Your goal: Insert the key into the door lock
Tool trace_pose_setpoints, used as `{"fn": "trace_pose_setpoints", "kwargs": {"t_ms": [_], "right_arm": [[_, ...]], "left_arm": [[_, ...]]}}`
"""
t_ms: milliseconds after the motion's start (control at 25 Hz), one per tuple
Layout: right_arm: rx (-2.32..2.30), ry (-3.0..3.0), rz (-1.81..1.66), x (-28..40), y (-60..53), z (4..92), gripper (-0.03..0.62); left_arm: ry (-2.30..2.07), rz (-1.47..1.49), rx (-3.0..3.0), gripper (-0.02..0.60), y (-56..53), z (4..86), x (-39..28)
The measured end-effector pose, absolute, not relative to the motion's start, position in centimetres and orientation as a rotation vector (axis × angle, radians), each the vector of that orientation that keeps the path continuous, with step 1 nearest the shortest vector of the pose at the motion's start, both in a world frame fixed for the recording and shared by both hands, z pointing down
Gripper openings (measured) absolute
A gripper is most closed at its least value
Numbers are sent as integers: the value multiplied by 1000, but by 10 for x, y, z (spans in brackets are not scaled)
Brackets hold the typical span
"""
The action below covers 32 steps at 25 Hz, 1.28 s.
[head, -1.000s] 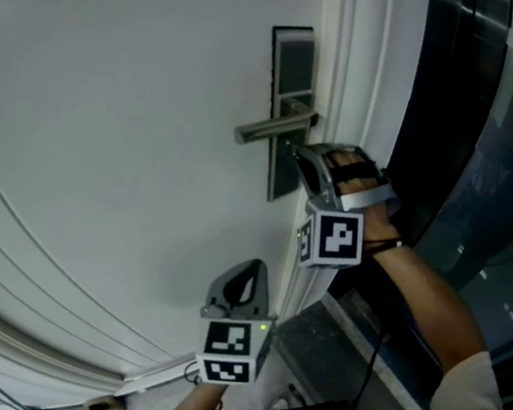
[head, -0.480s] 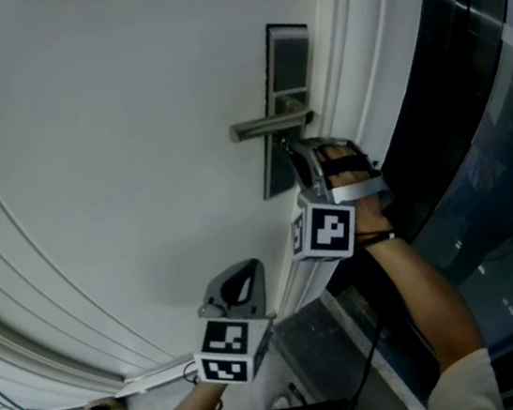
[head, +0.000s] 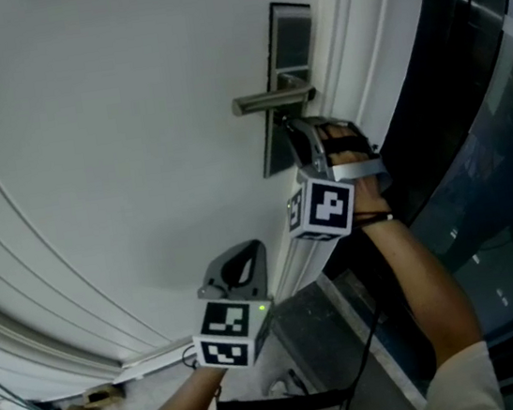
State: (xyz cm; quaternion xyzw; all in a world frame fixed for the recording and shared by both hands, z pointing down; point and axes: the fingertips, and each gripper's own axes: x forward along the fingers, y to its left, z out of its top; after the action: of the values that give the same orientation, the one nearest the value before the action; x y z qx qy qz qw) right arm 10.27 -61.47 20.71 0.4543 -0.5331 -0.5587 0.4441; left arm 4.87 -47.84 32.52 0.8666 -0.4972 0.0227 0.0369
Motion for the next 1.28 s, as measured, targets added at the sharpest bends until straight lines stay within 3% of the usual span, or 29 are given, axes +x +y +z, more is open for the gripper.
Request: {"fn": "trace_pose_setpoints", "kwargs": {"t_ms": [600, 1280], "right_arm": [[1341, -1532, -1229, 105, -565, 209, 40], [1539, -1837, -868, 70, -436, 274, 21]], "left_arm": [[-1449, 44, 2688, 3, -453, 331, 38], [-1277, 46, 2769, 3, -399, 341, 17]]}}
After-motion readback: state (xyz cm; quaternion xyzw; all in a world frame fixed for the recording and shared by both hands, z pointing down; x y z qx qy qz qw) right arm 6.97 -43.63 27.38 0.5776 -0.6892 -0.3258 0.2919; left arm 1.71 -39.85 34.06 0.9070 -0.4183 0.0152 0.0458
